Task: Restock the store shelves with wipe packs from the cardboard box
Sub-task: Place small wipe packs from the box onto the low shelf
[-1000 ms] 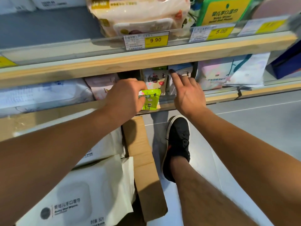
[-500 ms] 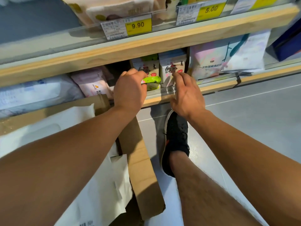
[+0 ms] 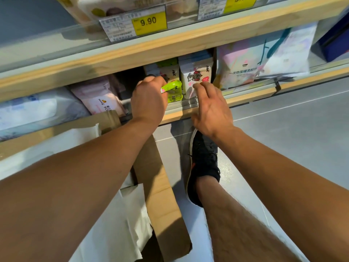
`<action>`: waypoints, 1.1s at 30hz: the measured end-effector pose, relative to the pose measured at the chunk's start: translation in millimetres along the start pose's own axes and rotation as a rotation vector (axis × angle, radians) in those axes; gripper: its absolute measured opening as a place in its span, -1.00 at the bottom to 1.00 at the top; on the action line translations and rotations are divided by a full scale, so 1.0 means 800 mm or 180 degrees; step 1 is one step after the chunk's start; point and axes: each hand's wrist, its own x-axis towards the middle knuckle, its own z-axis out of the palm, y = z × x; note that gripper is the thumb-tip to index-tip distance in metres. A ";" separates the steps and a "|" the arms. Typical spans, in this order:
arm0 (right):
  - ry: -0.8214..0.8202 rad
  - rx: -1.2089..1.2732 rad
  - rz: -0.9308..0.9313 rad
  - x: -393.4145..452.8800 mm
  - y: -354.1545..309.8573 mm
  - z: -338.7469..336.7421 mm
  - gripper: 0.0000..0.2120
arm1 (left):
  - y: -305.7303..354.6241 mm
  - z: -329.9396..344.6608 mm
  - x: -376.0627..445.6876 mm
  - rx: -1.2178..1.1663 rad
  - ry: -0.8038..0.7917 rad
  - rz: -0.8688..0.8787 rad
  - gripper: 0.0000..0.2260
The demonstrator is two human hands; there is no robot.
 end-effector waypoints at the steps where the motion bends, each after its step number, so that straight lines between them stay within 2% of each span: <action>1: -0.0015 -0.0001 0.0009 -0.001 0.000 0.000 -0.26 | -0.001 0.003 0.000 0.0020 -0.0013 0.0039 -0.80; 8: -0.0113 -0.0015 0.0016 -0.002 -0.002 -0.005 -0.24 | -0.004 0.002 0.012 0.0111 0.0001 -0.0092 -0.73; 14: -0.0211 -0.0344 -0.0106 -0.004 -0.006 -0.034 -0.20 | -0.001 -0.028 -0.008 0.0291 0.0125 0.0070 -0.66; 18: -0.0411 -0.0710 -0.0266 -0.015 -0.024 -0.076 -0.22 | 0.003 -0.071 -0.030 0.0324 -0.0244 0.0143 -0.52; 21: -0.0480 -0.0880 -0.0426 -0.033 -0.055 -0.112 -0.25 | 0.007 -0.116 -0.054 0.0355 -0.0455 0.0343 -0.48; 25: -0.0451 -0.0902 -0.0521 -0.067 -0.110 -0.155 -0.27 | 0.016 -0.188 -0.096 0.0466 -0.0383 0.0625 -0.48; 29: -0.0387 -0.0807 -0.0606 -0.109 -0.175 -0.186 -0.29 | 0.006 -0.263 -0.139 0.0487 -0.0263 0.0507 -0.48; 33: -0.0345 -0.0705 -0.0798 -0.150 -0.246 -0.201 -0.33 | -0.043 -0.330 -0.190 0.0463 -0.0314 0.0491 -0.48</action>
